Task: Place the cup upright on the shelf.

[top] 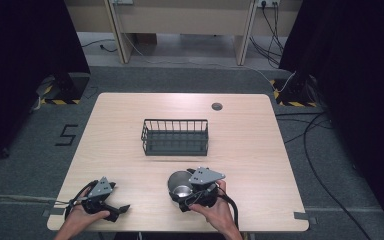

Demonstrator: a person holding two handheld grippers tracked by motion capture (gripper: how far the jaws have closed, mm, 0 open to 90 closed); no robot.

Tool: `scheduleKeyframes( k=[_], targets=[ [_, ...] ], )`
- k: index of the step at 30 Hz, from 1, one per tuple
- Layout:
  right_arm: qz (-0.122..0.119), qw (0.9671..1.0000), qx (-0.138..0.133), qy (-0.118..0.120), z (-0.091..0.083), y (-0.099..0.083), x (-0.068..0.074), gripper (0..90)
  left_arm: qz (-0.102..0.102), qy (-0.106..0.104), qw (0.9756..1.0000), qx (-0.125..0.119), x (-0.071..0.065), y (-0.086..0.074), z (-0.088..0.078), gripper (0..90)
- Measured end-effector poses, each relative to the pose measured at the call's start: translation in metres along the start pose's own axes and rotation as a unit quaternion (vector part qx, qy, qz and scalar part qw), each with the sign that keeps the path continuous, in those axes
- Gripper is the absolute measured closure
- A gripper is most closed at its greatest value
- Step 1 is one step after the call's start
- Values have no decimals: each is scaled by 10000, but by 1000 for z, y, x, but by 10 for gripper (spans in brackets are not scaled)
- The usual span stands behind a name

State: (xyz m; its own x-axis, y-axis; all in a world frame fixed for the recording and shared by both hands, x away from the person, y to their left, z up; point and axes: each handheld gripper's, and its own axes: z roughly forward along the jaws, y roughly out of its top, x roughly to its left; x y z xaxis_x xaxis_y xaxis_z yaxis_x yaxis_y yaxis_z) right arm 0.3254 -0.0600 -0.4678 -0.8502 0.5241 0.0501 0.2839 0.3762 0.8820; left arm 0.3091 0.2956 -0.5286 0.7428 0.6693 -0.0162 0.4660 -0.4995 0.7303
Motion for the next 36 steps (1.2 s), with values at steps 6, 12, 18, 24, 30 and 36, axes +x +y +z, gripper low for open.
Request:
scheduleKeyframes(
  k=[6, 12, 18, 24, 30, 36],
  targets=[
    [-58, 9999, 1, 103, 2, 1, -3, 60, 4, -1, 10000, 1, 0, 0, 0, 0],
    [-25, 9998, -124, 168, 0, 6, -9, 61, 5, -1, 10000, 1, 0, 0, 0, 0],
    [-23, 9995, -297, 136, -4, 18, -16, 61, 0, -1, 10000, 0, 0, 0, 0, 0],
    [-33, 9991, -391, 139, -3, 29, -22, 61, -1, 0, 10000, -5, 0, 0, 0, 0],
    [-20, 9990, -401, 210, 0, 44, -32, 61, 4, -4, 10000, 2, 0, 0, 0, 0],
    [-10, 9988, -426, 238, 0, 57, -40, 61, 6, -3, 10000, 2, 0, 0, 0, 0]
  ],
)
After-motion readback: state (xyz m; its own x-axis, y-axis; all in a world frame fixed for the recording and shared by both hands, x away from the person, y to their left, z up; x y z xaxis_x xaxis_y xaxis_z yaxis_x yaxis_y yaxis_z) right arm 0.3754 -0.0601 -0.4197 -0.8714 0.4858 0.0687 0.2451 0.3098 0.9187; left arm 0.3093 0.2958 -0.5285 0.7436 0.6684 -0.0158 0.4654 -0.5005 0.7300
